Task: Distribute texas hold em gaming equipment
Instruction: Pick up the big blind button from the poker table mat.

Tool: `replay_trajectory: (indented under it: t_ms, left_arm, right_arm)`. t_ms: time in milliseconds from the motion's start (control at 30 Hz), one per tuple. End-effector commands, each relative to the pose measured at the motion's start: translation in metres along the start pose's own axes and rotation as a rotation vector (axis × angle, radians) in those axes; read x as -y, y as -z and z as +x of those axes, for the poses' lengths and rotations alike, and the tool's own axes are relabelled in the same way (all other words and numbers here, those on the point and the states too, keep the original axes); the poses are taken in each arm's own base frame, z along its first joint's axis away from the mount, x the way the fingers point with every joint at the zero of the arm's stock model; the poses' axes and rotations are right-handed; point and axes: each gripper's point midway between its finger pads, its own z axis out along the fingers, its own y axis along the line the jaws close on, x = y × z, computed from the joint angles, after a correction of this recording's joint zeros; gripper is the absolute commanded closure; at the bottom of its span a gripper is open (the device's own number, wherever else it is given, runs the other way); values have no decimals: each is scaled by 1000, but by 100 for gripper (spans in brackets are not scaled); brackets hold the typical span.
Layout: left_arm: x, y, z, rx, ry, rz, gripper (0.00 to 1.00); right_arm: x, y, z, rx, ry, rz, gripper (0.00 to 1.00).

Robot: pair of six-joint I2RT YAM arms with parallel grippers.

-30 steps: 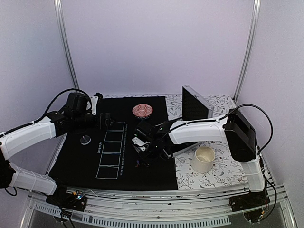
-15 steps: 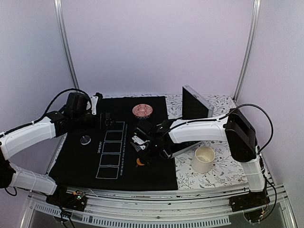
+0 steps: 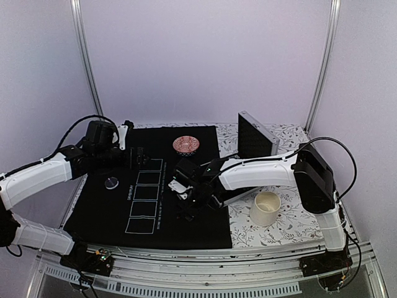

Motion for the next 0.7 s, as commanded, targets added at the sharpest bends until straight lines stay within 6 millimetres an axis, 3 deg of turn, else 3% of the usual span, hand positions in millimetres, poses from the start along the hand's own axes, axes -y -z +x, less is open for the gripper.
replay_trajectory:
  t_ms: [0, 300, 467, 667]
  left_arm:
    - [0, 4, -1, 19, -17, -4, 3]
    - [1, 3, -1, 16, -19, 1, 3]
    - [0, 3, 0, 14, -20, -1, 3]
    - [0, 2, 0, 12, -22, -2, 2]
  right_arm:
    - [-3, -10, -2, 4, 35, -2, 32]
    - [-8, -21, 9, -27, 60, -39, 36]
    - [-8, -18, 5, -11, 62, -35, 54]
    - [-6, -11, 3, 3, 64, -22, 60]
